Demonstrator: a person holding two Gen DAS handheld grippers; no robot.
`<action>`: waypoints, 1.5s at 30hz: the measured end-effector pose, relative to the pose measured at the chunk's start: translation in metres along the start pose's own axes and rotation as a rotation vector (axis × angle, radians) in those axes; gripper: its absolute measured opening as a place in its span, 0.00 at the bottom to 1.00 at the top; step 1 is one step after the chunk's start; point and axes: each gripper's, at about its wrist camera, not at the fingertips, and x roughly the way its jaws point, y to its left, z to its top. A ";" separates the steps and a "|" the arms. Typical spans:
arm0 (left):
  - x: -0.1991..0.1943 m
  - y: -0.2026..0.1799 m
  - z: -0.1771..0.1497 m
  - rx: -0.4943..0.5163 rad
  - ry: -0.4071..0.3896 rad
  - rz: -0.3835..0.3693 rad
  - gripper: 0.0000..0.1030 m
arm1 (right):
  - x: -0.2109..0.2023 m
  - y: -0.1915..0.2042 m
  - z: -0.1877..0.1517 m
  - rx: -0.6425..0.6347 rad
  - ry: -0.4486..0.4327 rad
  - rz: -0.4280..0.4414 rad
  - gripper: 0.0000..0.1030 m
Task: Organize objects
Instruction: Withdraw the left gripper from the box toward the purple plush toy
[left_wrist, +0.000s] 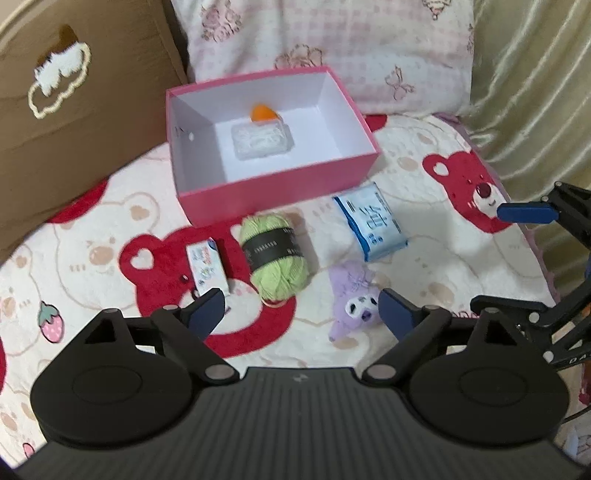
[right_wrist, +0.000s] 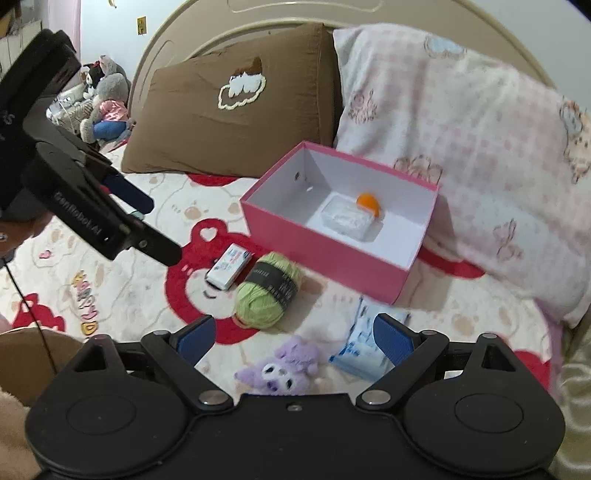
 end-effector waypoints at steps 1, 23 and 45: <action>0.003 -0.001 -0.002 -0.002 0.007 -0.005 0.88 | 0.001 -0.001 -0.004 0.007 0.002 0.009 0.91; 0.064 -0.040 -0.019 0.033 0.100 -0.062 0.88 | 0.044 0.001 -0.066 0.004 -0.010 0.151 0.91; 0.123 -0.043 -0.049 -0.037 -0.059 -0.012 0.86 | 0.120 -0.002 -0.109 0.114 0.039 0.133 0.87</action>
